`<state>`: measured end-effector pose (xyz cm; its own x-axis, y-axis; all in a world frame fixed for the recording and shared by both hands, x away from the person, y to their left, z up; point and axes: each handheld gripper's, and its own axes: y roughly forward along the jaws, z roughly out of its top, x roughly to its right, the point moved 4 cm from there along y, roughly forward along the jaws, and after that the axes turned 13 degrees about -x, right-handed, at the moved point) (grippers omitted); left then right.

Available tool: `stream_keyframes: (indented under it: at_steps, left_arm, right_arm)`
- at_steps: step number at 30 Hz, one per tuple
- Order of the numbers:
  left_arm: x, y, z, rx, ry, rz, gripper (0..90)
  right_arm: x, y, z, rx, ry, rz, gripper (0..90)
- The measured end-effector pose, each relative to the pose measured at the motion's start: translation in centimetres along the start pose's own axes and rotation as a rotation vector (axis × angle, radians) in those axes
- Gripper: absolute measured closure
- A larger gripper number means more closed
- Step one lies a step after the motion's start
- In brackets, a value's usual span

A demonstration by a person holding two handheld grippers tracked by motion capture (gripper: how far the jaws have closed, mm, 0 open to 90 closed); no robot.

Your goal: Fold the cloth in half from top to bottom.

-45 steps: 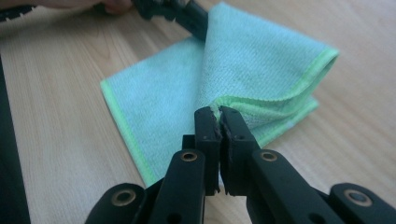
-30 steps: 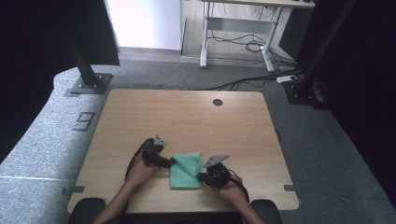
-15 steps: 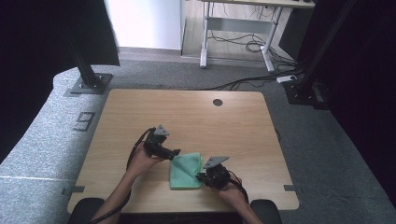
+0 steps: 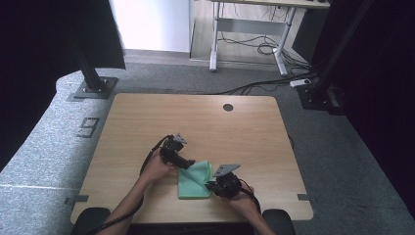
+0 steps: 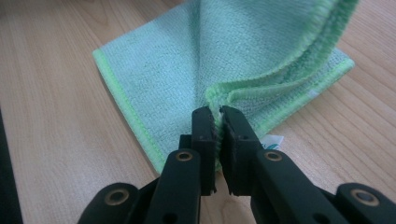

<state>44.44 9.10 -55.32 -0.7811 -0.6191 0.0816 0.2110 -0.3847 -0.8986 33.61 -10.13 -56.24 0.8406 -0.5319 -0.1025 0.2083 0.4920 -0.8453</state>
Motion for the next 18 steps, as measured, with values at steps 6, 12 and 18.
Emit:
stream_keyframes:
  at_steps: [6, 12, 18]
  left_arm:
    - [0.7, -0.8, -1.5, -0.011, 0.025, -0.02, 3.7]
    - [0.8, -1.4, -2.8, 0.011, 0.015, -0.042, 3.7]
    - [1.4, -2.0, -3.1, 0.017, 0.044, -0.045, 4.0]
  right_arm:
    - [-0.1, -0.3, 0.0, 0.007, -0.002, 0.003, 79.4]
    - [-0.2, -0.7, -0.3, 0.011, 0.0, 0.005, 78.0]
    - [-0.4, -0.8, -0.4, 0.004, -0.008, -0.008, 73.2]
